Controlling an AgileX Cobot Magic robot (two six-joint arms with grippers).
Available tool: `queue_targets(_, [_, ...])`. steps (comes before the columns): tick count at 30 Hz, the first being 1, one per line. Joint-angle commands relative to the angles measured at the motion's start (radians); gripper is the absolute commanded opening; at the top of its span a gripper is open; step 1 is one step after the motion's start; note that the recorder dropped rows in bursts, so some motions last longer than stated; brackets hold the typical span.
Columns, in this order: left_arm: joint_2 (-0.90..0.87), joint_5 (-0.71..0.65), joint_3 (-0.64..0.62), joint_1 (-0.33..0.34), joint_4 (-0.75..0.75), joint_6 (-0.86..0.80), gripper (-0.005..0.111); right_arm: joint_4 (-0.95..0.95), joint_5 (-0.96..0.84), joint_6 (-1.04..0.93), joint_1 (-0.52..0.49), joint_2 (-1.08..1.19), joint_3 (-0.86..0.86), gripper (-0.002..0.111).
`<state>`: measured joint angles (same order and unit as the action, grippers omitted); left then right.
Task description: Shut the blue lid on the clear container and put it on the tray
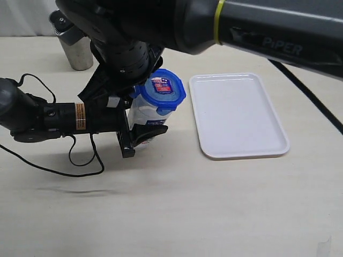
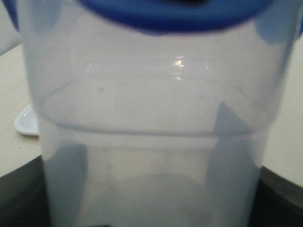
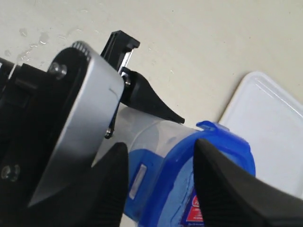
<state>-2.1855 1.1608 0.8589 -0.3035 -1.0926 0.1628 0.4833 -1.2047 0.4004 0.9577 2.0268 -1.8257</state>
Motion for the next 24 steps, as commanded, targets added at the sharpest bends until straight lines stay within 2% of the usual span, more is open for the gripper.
queue_targets(1, [0.01, 0.049, 0.003, 0.0, 0.021, -0.004, 0.0, -0.025, -0.016, -0.002, 0.0, 0.019, 0.049, 0.037])
queue_targets(9, [0.01, 0.057, 0.003, 0.0, 0.03, -0.004, 0.0, -0.018, -0.016, -0.002, -0.002, 0.019, 0.158, 0.036])
queue_targets(24, [0.01, 0.06, 0.003, 0.0, 0.03, -0.004, 0.0, 0.003, -0.016, -0.037, -0.002, 0.089, 0.156, 0.036])
